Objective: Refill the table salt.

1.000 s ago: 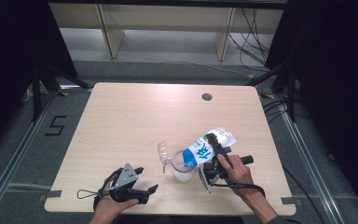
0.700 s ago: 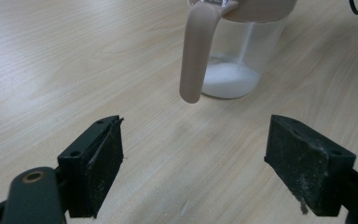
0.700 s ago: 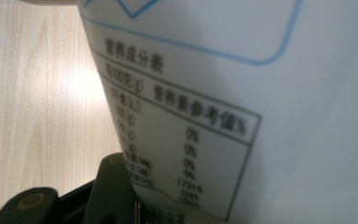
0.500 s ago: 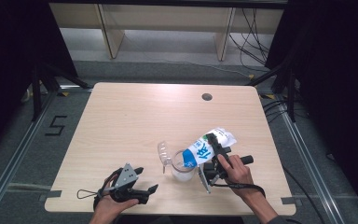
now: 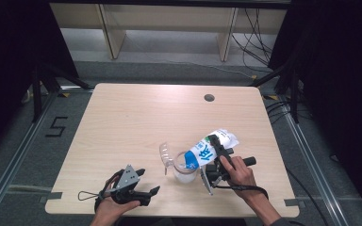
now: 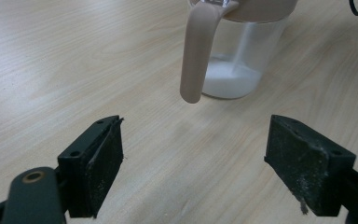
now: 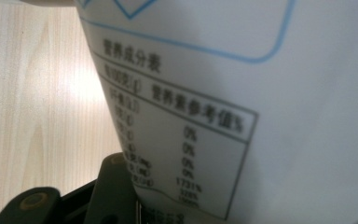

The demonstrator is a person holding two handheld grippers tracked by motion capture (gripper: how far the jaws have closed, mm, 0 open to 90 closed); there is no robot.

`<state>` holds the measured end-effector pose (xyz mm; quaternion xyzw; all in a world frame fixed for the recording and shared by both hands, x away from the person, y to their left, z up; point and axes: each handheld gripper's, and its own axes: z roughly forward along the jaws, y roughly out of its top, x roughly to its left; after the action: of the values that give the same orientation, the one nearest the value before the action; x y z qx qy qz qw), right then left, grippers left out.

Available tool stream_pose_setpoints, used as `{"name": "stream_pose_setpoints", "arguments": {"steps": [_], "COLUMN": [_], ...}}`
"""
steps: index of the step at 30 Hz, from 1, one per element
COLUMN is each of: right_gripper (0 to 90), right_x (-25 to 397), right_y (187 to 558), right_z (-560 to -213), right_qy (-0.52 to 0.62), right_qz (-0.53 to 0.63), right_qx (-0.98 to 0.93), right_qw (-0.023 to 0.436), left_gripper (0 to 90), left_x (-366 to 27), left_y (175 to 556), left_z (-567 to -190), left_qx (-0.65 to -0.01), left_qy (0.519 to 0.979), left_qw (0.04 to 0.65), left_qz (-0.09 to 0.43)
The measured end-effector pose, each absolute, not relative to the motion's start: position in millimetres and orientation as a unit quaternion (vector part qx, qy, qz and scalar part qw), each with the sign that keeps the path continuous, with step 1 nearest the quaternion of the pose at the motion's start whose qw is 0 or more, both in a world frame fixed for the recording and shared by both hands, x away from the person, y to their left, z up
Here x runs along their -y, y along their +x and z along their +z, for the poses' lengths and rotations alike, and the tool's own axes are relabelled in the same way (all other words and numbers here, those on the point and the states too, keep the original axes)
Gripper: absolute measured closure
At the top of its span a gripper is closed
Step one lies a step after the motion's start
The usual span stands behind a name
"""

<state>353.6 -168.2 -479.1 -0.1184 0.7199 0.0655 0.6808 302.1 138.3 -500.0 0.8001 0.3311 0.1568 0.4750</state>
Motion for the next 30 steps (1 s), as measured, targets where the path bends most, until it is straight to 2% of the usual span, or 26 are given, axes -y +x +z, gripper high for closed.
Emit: {"name": "stream_pose_setpoints", "arguments": {"steps": [13, 26, 30], "right_gripper": [57.8, 58.4, 58.6], "right_x": [171.0, 171.9, 170.9], "right_y": [352.4, 354.6, 355.6], "right_z": [-481.6, -479.2, -482.8], "right_qy": [-0.093, -0.116, -0.105], "right_qz": [0.062, 0.061, 0.087], "right_qx": [-0.726, -0.718, -0.719], "right_qw": [0.679, 0.684, 0.682], "left_gripper": [18.4, 18.4, 18.4], "left_x": [-138.3, -138.0, -137.9], "left_y": [302.1, 301.8, 301.6], "left_z": [-499.9, -499.6, -499.4], "left_qx": [-0.331, -0.334, -0.334], "left_qy": [0.8, 0.797, 0.798], "left_qw": [0.476, 0.477, 0.477], "left_qz": [0.156, 0.157, 0.157]}}
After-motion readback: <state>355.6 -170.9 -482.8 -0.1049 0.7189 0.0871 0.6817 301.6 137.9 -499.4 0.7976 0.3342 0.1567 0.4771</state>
